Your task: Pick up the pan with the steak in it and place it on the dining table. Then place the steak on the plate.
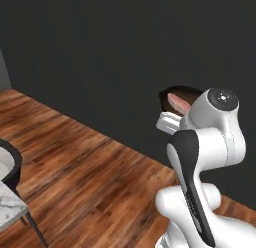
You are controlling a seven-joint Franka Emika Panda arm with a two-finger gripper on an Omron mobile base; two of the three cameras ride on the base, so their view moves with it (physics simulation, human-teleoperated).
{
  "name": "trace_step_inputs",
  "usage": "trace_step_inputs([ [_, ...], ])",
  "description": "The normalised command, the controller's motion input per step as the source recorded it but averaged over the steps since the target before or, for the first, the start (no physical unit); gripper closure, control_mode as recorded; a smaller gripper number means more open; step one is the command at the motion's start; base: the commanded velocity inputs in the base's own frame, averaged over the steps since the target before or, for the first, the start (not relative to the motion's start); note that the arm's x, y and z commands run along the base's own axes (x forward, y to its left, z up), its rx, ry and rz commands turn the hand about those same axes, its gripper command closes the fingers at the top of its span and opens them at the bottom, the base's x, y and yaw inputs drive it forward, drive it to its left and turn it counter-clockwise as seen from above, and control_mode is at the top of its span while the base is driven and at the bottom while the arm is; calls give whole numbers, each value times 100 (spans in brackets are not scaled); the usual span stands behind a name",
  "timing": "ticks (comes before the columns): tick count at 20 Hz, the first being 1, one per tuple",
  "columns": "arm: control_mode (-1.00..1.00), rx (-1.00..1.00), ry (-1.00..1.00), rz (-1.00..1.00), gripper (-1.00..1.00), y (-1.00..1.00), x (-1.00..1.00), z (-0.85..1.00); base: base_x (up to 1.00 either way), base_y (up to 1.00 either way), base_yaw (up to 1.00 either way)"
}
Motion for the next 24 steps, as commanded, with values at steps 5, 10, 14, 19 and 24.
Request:
trace_step_inputs([
  [5,100,0,0,0,100,0,0,0,-2,0,50],
  [10,100,0,0,0,100,0,0,0,-2,0,50],
  [14,100,0,0,0,100,0,0,0,-2,0,50],
  [19,100,0,0,0,100,0,0,0,10,-21,19],
  [24,100,0,0,0,100,0,0,0,20,-95,3],
])
